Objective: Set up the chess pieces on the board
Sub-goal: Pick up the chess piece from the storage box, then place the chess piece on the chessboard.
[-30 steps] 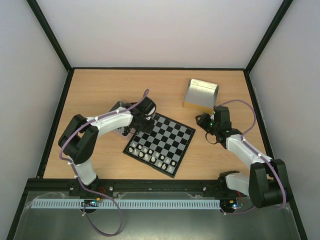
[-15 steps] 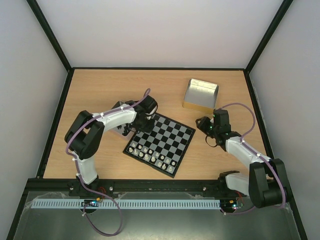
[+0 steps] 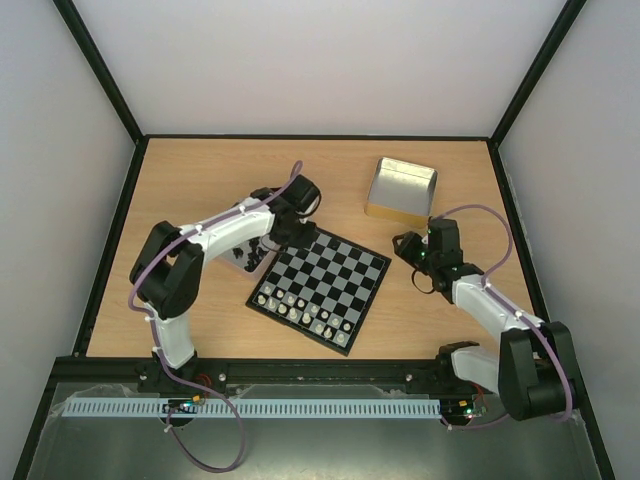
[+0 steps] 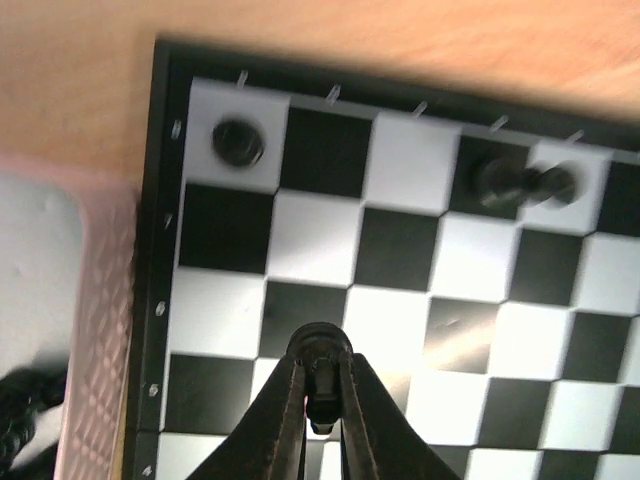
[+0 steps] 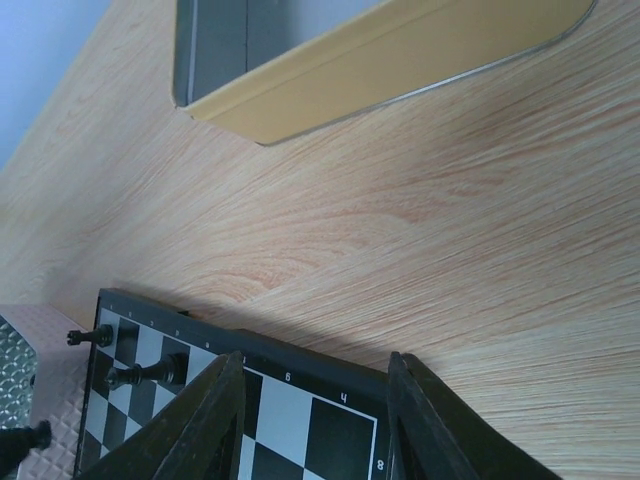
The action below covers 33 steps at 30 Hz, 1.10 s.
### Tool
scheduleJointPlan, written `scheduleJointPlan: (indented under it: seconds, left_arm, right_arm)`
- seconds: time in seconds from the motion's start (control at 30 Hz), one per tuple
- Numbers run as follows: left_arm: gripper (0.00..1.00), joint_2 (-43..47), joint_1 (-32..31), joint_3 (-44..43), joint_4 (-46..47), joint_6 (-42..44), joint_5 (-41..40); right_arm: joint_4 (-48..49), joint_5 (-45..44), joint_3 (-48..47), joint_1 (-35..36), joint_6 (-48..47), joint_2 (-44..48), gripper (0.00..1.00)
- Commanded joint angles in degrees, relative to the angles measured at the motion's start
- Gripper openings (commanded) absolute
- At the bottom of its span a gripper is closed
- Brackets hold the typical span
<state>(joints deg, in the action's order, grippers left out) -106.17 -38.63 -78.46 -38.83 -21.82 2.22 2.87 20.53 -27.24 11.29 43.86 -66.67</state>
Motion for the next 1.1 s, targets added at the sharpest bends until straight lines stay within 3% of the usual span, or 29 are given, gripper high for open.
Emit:
scheduleJointPlan:
  seconds: [0.0,0.13,0.3,0.57,1.07]
  left_arm:
    - [0.09,0.2,-2.6,-6.1,-1.8,0.3,-0.4]
    - [0.09,-2.6,-6.0,-10.7,-2.0,-1.3,-2.1]
    - [0.09,-7.0,-5.2,-13.7,-4.8,-2.5,-7.6]
    - [0.1,-11.1,-0.3,-15.3,-4.7,0.3,-5.5]
    - [0.11,-17.3,0.0,-20.9,-5.3,1.7,-3.8]
  right_arm:
    - [-2.0,-3.5,-0.7,0.3,-1.2,3.4,0.4]
    - [-3.5,-7.0,-0.5,0.2,-1.2,6.3,0.39]
    - [-4.5,-8.5,-0.5,0.2,-1.4,8.4,0.4]
    - [-4.7,-8.0,-0.1,0.2,-1.3,8.1,0.4]
    - [-4.7,-7.7,0.1,0.3,-1.6,7.4,0.4]
